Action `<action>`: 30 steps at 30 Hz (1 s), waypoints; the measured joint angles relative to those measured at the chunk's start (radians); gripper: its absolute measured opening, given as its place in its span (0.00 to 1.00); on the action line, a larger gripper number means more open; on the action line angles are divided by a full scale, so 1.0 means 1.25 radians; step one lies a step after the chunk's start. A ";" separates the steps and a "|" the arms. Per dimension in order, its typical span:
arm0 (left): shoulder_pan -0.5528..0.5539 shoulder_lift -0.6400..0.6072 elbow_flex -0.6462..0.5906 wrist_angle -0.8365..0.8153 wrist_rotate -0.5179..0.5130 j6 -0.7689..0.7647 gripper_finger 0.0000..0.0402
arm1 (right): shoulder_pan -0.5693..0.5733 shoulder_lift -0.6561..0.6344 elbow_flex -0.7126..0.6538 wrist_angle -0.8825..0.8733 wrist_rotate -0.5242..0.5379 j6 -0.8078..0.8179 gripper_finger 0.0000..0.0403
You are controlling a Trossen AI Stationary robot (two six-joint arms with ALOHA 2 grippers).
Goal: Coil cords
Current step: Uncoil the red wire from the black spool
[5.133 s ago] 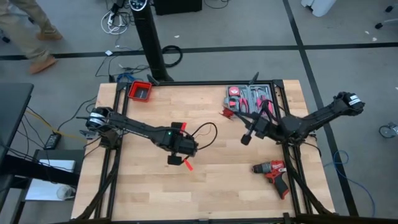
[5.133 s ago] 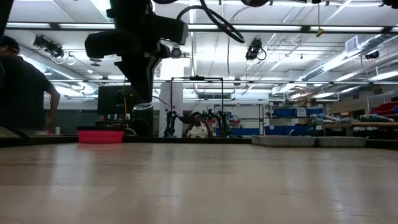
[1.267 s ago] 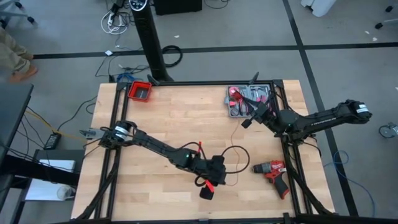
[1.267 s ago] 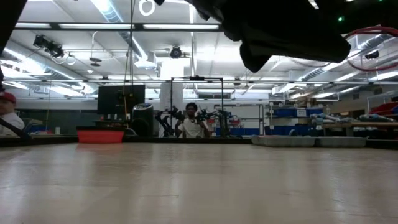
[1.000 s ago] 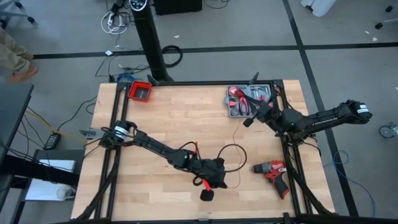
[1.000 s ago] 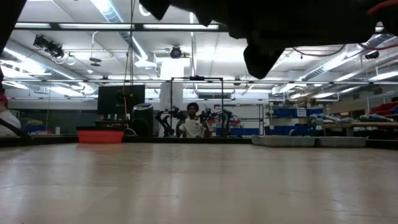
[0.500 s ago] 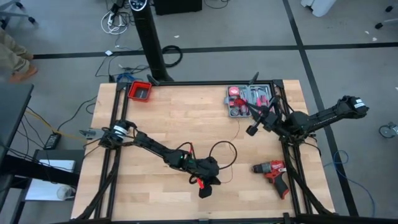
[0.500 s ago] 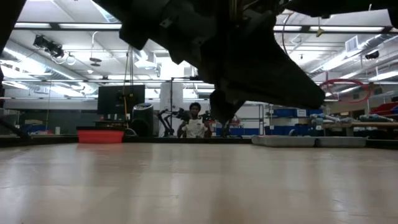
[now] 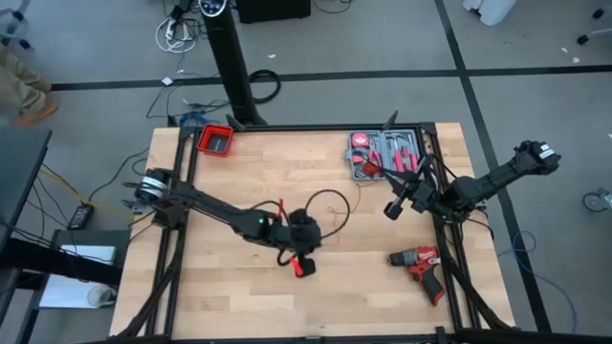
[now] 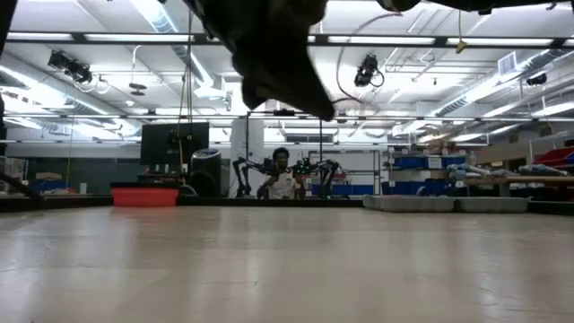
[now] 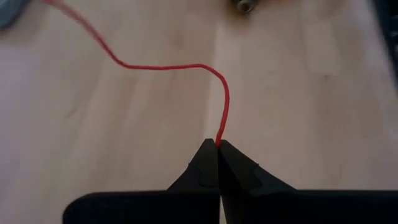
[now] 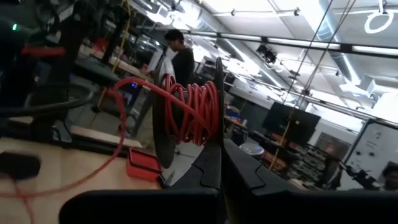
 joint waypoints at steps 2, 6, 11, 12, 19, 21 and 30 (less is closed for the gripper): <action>0.000 -0.023 -0.001 -0.042 -0.018 -0.008 0.02 | 0.011 0.000 0.000 -0.002 0.014 -0.003 0.00; 0.000 -0.062 0.000 -0.092 -0.028 -0.009 0.15 | 0.030 0.001 0.000 -0.005 0.045 -0.013 0.00; 0.002 -0.084 0.000 -0.151 -0.054 -0.007 0.35 | 0.042 0.001 0.000 -0.011 0.068 -0.015 0.00; 0.002 -0.089 0.000 -0.166 -0.054 -0.007 0.37 | 0.043 0.001 0.000 -0.014 0.071 -0.015 0.00; 0.021 -0.091 0.025 -0.170 -0.058 0.001 0.43 | 0.044 0.002 0.000 -0.020 0.068 0.001 0.00; 0.029 -0.091 0.049 -0.157 -0.069 0.017 0.43 | 0.044 0.004 0.000 -0.020 0.066 0.010 0.00; 0.059 -0.091 0.117 -0.058 -0.142 0.040 0.43 | 0.027 0.045 0.000 -0.027 0.057 0.037 0.00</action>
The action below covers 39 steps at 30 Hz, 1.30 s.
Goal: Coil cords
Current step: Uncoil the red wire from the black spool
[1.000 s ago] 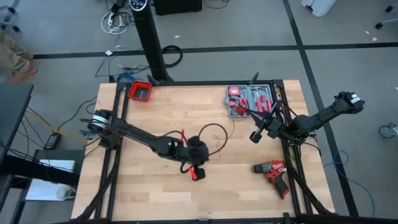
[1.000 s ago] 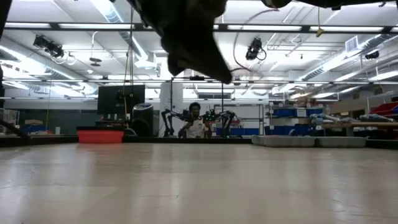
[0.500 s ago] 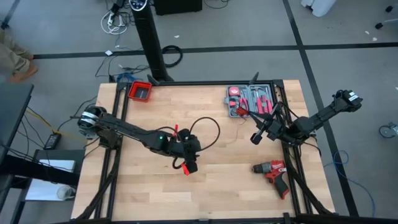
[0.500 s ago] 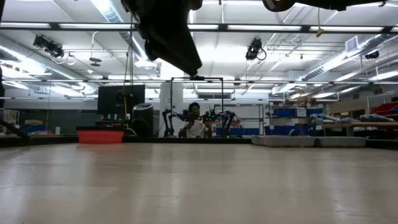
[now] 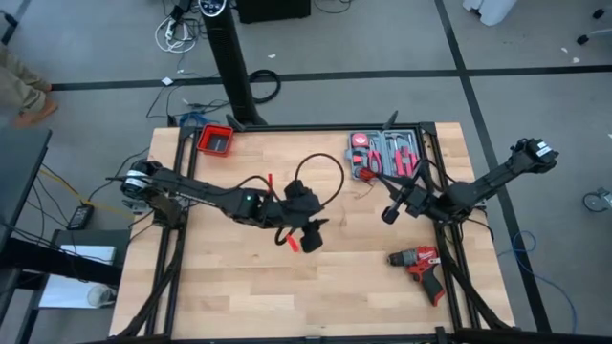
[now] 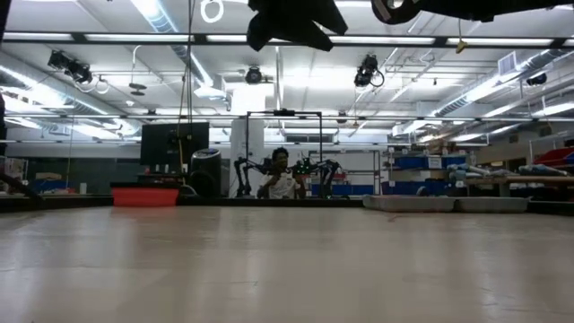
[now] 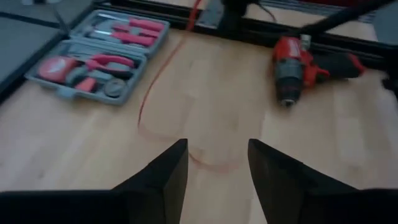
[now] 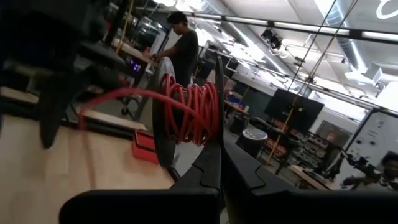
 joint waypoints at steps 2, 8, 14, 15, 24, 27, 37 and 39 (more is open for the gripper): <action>0.006 0.000 0.007 0.019 -0.010 0.007 0.43 | -0.003 0.011 0.000 -0.002 0.000 0.000 0.00; 0.010 0.000 0.008 0.046 -0.011 0.050 0.43 | -0.021 0.039 0.000 -0.002 0.001 0.007 0.00; 0.009 0.000 0.008 0.096 -0.012 0.063 0.43 | -0.051 0.062 0.000 0.001 0.008 0.050 0.00; 0.009 0.000 0.008 0.108 -0.012 0.063 0.43 | -0.056 0.066 0.000 0.002 0.006 0.056 0.00; 0.014 0.000 0.008 0.147 -0.039 0.090 0.43 | -0.085 0.107 0.000 0.025 -0.014 0.091 0.00; 0.014 0.000 0.008 0.148 -0.052 0.121 0.43 | -0.085 0.120 0.000 0.034 -0.015 0.091 0.00; 0.024 0.000 0.008 0.162 -0.072 0.189 0.43 | -0.078 0.154 0.000 0.060 -0.039 0.075 0.00; 0.027 0.000 0.008 0.161 -0.072 0.189 0.43 | -0.076 0.154 0.000 0.066 -0.041 0.074 0.00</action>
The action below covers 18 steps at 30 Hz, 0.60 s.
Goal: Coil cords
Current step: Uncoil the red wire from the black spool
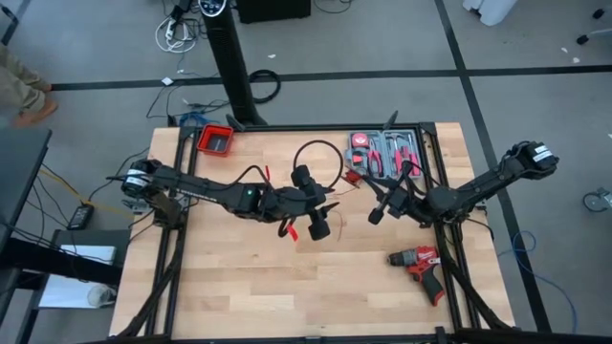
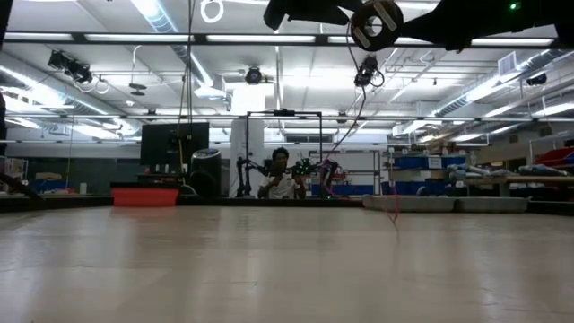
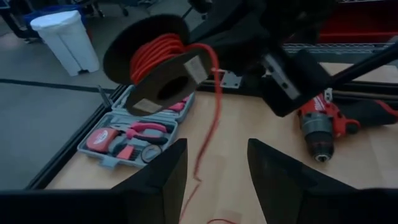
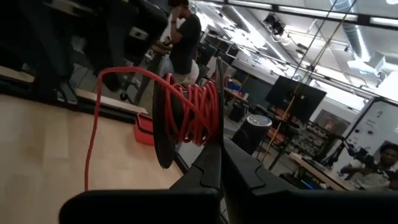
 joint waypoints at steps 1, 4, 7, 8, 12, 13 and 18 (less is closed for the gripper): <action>0.002 0.000 0.000 0.000 0.000 0.001 0.43 | 0.003 0.000 0.000 0.007 -0.003 -0.004 0.00; 0.006 0.000 0.000 -0.005 0.000 -0.004 0.43 | 0.008 0.001 0.000 0.021 -0.011 -0.029 0.00; 0.007 0.000 0.000 -0.005 0.000 -0.019 0.43 | 0.009 0.000 0.000 0.022 -0.007 -0.030 0.00; 0.007 0.000 0.000 -0.003 0.000 -0.017 0.43 | 0.009 0.000 0.000 0.022 -0.001 -0.030 0.00; 0.006 0.000 0.000 -0.004 0.000 0.001 0.43 | 0.009 0.001 0.000 0.021 -0.017 -0.027 0.00; 0.007 0.000 0.000 -0.004 0.000 0.002 0.43 | 0.009 0.001 0.000 0.021 -0.018 -0.027 0.00; 0.007 0.000 0.000 -0.001 0.006 0.042 0.43 | 0.008 0.001 0.000 0.023 -0.007 -0.027 0.00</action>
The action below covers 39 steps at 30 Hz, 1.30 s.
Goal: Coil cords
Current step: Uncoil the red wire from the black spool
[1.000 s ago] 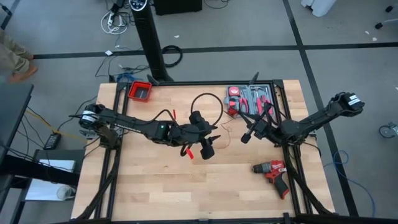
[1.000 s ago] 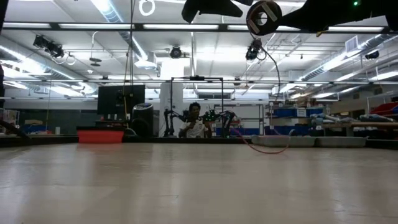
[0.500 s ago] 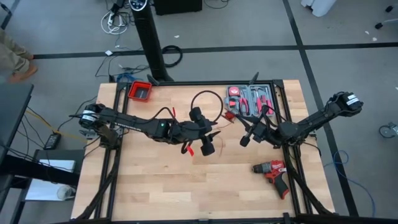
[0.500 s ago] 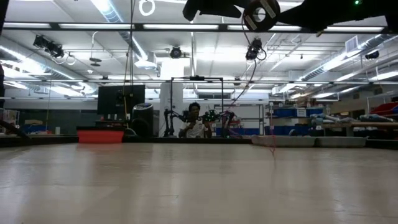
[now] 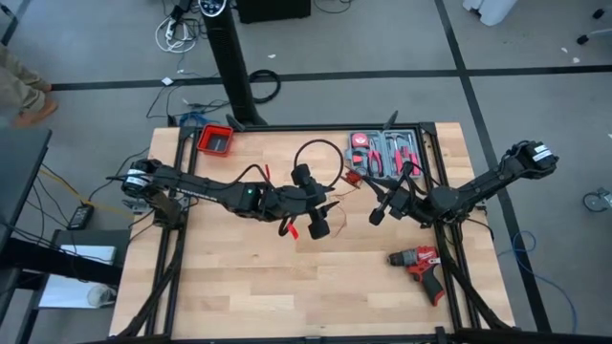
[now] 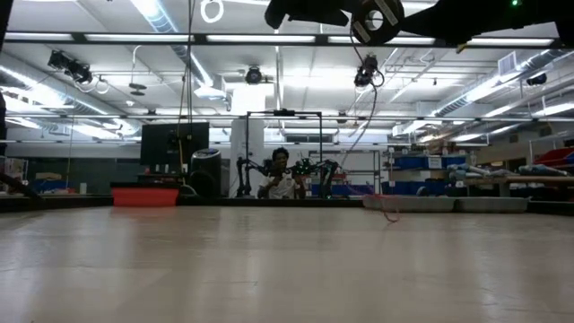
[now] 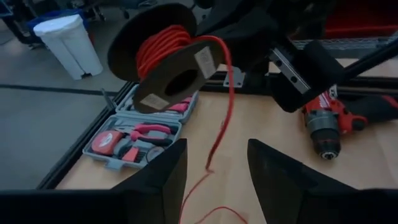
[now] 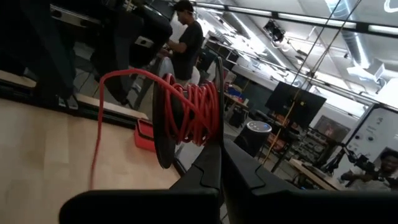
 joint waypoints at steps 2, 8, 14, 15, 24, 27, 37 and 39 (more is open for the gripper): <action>-0.001 0.000 0.000 -0.002 0.006 0.025 0.43 | 0.000 0.000 0.000 0.000 -0.002 0.000 0.00; -0.006 -0.005 0.000 -0.066 0.010 0.175 0.43 | 0.000 0.000 0.000 -0.002 0.015 -0.017 0.00; -0.006 -0.005 -0.001 -0.165 -0.044 0.218 0.43 | 0.001 0.000 0.000 -0.002 0.038 -0.037 0.00; -0.006 -0.005 -0.001 -0.165 -0.047 0.206 0.43 | 0.002 0.000 0.000 -0.002 0.040 -0.036 0.00; 0.005 -0.003 -0.001 -0.125 -0.048 0.054 0.44 | 0.004 0.000 0.000 0.012 0.039 -0.035 0.00; 0.010 -0.002 -0.001 -0.068 -0.048 0.045 0.45 | 0.004 0.000 0.000 0.013 0.040 -0.035 0.00; 0.021 -0.002 0.040 -0.184 -0.004 0.013 0.45 | 0.004 0.000 0.000 0.017 0.052 -0.044 0.00; 0.032 0.001 0.061 -0.233 0.006 -0.022 0.45 | 0.004 0.000 0.000 0.020 0.051 -0.044 0.00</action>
